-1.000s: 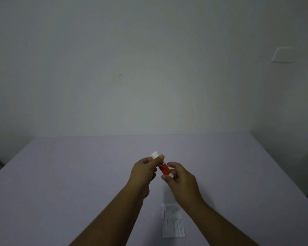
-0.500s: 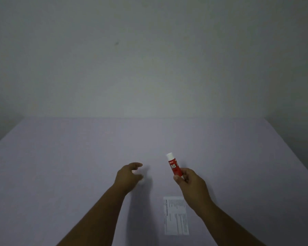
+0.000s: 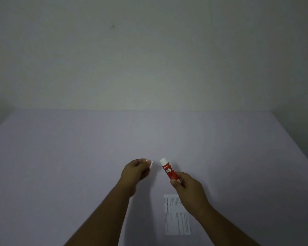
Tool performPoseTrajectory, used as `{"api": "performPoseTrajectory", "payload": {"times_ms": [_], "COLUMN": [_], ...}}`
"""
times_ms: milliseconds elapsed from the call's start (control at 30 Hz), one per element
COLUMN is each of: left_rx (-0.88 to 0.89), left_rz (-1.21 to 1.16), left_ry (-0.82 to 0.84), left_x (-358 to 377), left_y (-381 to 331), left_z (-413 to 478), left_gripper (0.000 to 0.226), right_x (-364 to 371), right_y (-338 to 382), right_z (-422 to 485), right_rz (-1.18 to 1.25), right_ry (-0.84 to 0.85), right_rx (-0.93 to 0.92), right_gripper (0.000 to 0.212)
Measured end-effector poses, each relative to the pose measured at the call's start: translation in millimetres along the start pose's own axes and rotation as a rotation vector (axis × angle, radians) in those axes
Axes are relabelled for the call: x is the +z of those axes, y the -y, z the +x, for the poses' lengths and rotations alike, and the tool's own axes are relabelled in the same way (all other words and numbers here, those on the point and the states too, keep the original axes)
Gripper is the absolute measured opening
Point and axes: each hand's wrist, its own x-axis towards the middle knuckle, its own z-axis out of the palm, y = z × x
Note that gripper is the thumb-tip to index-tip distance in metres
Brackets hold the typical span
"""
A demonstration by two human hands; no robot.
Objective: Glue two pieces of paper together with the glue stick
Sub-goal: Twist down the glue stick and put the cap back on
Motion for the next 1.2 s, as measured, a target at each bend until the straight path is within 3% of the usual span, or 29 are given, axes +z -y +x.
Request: {"api": "performPoseTrajectory", "payload": {"times_ms": [67, 167, 567, 733, 900, 1033, 1200], "left_rx": [-0.046, -0.011, 0.21, 0.271, 0.312, 0.311, 0.23], "left_rz": [-0.253, -0.311, -0.099, -0.046, 0.062, 0.17, 0.157], "left_ry": [0.089, 0.179, 0.244, 0.299, 0.287, 0.307, 0.217], "left_x": [2.7, 5.2, 6.8, 10.1, 13.6, 21.5, 28.4], "left_y": [-14.3, -27.7, -52.5, -61.3, -68.8, -67.5, -52.9], "left_z": [-6.9, -20.0, -70.0, -83.5, -89.7, -87.2, -71.2], "left_gripper": [0.018, 0.016, 0.014, 0.015, 0.013, 0.023, 0.036], "right_x": [-1.9, -5.3, -18.5, -26.7, -31.5, -34.0, -35.8], "right_y": [4.4, 10.8, 22.5, 27.7, 28.2, 26.3, 12.1], "right_z": [-1.9, -7.2, -36.2, -41.9, -42.7, -25.4, 7.2], "right_rz": [-0.004, 0.003, -0.041, 0.191, 0.274, 0.141, 0.073], "right_ry": [0.013, 0.023, -0.104, 0.009, 0.192, 0.271, 0.192], "right_rx": [-0.005, -0.024, -0.169, -0.07, -0.055, -0.036, 0.011], "right_gripper": [0.028, 0.03, 0.024, 0.025, 0.007, 0.019, 0.033]}}
